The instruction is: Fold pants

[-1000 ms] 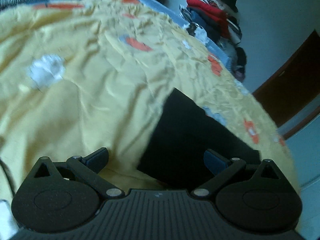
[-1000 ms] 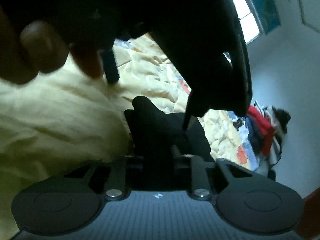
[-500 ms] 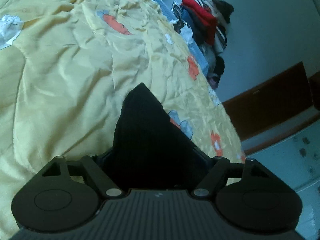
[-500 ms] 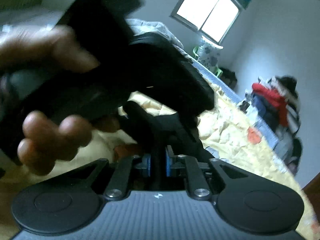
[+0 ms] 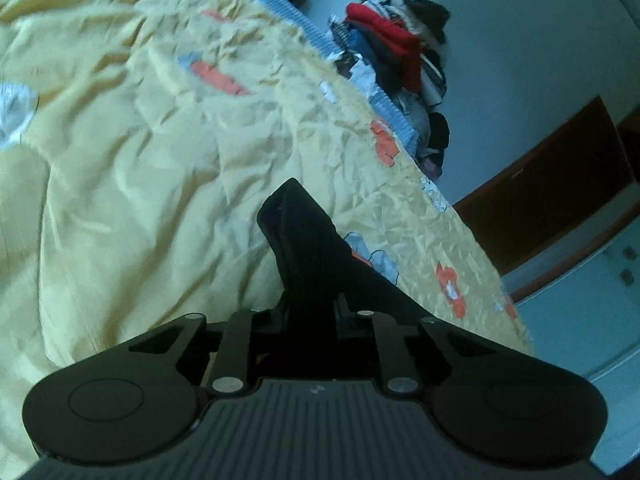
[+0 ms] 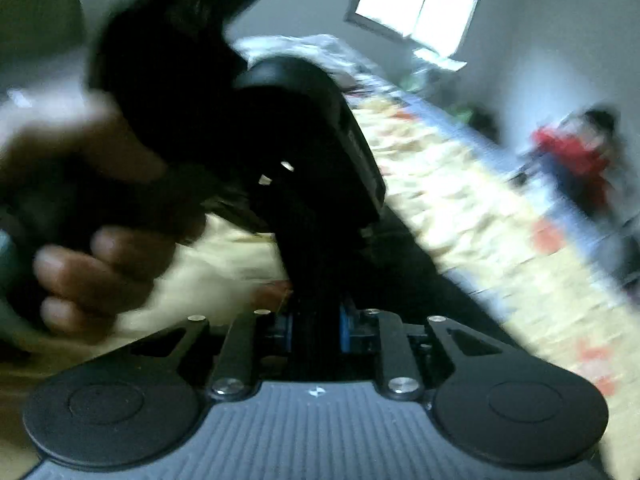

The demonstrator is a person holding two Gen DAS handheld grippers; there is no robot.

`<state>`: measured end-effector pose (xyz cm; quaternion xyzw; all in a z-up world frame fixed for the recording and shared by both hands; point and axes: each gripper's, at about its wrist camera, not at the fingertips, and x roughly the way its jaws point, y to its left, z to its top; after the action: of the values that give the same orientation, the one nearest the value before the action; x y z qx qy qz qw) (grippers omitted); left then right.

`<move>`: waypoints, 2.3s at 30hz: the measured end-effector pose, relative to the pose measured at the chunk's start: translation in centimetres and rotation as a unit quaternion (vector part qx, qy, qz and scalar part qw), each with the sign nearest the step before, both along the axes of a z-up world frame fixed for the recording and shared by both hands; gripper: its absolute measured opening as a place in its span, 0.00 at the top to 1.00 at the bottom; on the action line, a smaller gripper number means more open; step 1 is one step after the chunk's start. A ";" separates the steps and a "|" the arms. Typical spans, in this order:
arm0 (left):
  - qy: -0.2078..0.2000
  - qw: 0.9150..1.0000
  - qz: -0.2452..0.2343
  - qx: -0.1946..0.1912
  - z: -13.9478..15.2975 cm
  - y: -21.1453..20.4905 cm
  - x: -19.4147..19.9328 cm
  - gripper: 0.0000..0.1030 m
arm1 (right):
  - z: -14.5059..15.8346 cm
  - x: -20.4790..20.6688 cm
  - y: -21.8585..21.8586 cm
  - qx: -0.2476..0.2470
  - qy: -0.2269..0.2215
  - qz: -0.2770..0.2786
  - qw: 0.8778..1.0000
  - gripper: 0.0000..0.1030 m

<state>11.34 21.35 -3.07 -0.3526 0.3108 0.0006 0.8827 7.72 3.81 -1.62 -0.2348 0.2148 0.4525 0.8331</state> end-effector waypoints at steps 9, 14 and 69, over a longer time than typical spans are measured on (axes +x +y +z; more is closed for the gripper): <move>-0.083 0.987 -0.028 0.135 4.8 -6.6 -2.6 0.84 | 1.9 5.6 -7.7 0.119 0.104 -0.145 0.977 0.59; -0.100 0.974 -0.067 0.191 6.4 -11.6 -3.1 0.84 | 0.4 7.9 -9.9 0.228 0.207 -0.153 0.939 0.61; -0.157 0.891 -0.394 0.160 3.8 -43.8 0.1 0.18 | -2.1 -1.1 -45.7 0.280 0.154 -0.456 0.831 0.32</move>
<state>11.45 -22.48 0.75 -0.0506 0.2769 -0.3527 0.8924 6.65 -41.90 -3.76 0.2061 0.2872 0.0923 0.9308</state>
